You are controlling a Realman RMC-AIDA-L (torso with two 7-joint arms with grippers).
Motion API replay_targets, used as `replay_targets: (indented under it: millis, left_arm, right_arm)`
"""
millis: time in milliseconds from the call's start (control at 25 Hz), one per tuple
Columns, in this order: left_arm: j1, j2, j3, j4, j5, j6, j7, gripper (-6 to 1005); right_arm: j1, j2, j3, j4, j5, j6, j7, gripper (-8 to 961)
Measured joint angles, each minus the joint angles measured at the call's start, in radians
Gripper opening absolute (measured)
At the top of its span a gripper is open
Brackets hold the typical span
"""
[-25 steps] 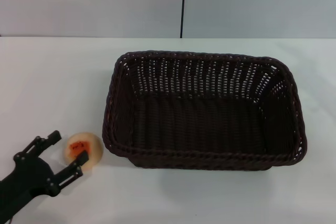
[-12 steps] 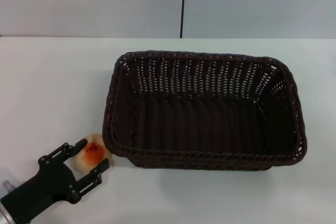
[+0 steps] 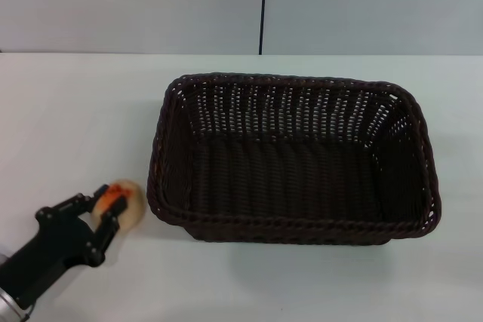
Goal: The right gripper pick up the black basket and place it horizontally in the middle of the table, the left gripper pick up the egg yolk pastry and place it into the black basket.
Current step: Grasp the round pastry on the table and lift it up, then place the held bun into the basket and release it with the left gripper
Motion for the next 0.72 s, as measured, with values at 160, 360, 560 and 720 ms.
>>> replay_targets:
  millis: [160, 360, 560, 720]
  left_arm:
    - [0.003, 0.004, -0.055, -0.005, -0.001, 0.045, 0.020, 316]
    - [0.002, 0.007, -0.162, 0.018, -0.001, 0.180, 0.014, 230]
    - [-0.055, 0.007, -0.181, 0.021, -0.001, 0.261, 0.013, 187]
    - [-0.149, 0.003, -0.162, -0.020, 0.006, 0.277, 0.004, 138]
  right_arm:
    - [-0.001, -0.002, 0.026, 0.020, 0.005, 0.000, -0.003, 659]
    - [0.000, -0.001, 0.036, 0.022, 0.003, 0.002, -0.004, 659]
    - [0.009, -0.001, 0.033, 0.022, 0.001, 0.003, -0.032, 659]
    - [0.012, 0.001, 0.028, 0.027, 0.000, 0.002, -0.043, 659]
